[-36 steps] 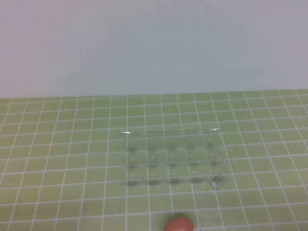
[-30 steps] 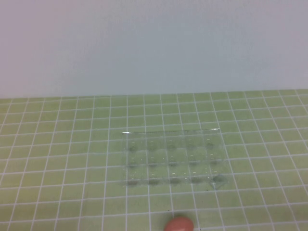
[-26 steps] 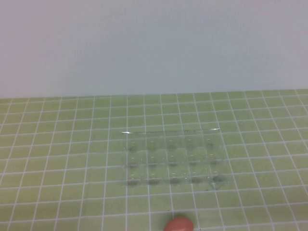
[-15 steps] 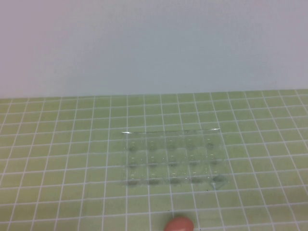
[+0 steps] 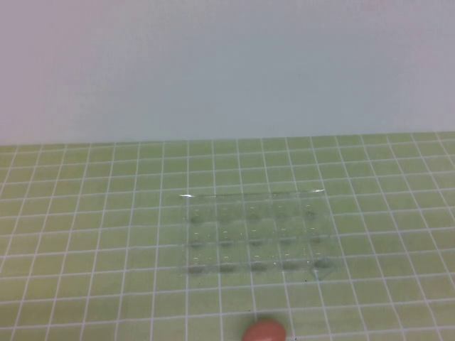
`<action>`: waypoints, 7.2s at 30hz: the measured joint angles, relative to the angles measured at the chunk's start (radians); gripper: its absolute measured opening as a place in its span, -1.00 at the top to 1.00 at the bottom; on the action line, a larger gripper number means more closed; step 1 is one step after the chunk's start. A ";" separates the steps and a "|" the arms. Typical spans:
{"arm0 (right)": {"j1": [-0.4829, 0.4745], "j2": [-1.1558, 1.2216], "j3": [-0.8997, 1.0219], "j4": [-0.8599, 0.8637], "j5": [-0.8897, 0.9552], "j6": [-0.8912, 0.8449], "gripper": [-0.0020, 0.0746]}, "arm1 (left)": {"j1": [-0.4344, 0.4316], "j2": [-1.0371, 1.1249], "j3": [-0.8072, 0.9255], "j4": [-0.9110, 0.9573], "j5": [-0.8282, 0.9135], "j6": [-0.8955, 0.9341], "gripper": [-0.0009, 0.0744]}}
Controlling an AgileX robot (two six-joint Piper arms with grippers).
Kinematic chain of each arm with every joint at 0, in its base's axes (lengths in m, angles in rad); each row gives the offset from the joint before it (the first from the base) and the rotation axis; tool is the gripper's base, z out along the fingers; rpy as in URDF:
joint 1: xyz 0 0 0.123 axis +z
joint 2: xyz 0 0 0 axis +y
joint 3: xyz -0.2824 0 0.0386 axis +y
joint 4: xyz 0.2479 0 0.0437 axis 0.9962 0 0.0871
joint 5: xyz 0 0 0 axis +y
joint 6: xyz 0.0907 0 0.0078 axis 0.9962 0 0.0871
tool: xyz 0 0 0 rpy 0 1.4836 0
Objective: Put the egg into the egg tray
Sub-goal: Pick up the egg, then place the egg in the egg tray
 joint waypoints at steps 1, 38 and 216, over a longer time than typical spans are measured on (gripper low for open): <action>0.000 0.039 -0.035 0.000 0.035 -0.041 0.91 | 0.000 0.000 0.000 0.000 0.000 0.000 0.98; 0.360 1.268 -0.696 -0.291 0.632 -0.644 0.91 | 0.000 0.000 0.000 0.002 0.002 0.000 0.98; 0.660 1.948 -0.631 -0.626 -0.684 0.592 -0.04 | 0.000 0.000 0.000 0.002 0.002 0.000 0.98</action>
